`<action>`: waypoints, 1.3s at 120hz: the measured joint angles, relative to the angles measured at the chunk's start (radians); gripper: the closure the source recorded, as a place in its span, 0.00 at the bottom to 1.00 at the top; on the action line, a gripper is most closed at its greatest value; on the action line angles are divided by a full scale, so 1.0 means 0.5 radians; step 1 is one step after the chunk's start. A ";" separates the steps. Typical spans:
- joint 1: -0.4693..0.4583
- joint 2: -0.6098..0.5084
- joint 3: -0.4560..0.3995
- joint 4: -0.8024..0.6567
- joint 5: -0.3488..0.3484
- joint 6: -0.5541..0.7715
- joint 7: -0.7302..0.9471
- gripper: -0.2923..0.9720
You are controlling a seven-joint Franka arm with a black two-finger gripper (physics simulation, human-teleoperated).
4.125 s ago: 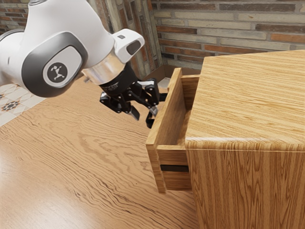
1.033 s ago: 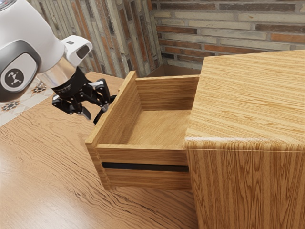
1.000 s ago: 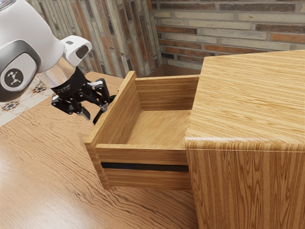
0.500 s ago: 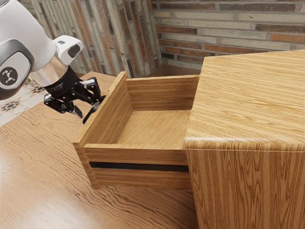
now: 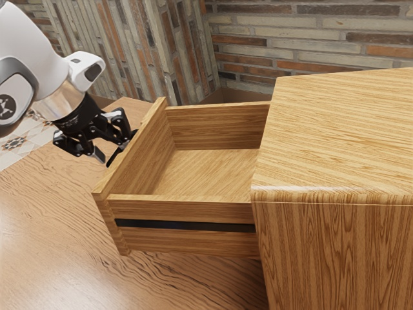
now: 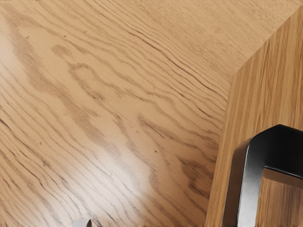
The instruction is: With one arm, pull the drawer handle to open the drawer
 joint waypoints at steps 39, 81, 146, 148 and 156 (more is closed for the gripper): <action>-0.021 -0.045 0.001 -0.010 -0.002 0.001 0.011 0.52; -0.088 -0.138 -0.017 0.102 0.019 -0.011 0.023 0.51; -0.492 0.112 -0.115 0.883 -0.055 -1.120 -1.106 0.26; -0.495 0.106 -0.121 0.866 -0.057 -1.126 -1.133 0.25; -0.503 0.087 -0.137 0.787 -0.065 -1.144 -1.232 0.25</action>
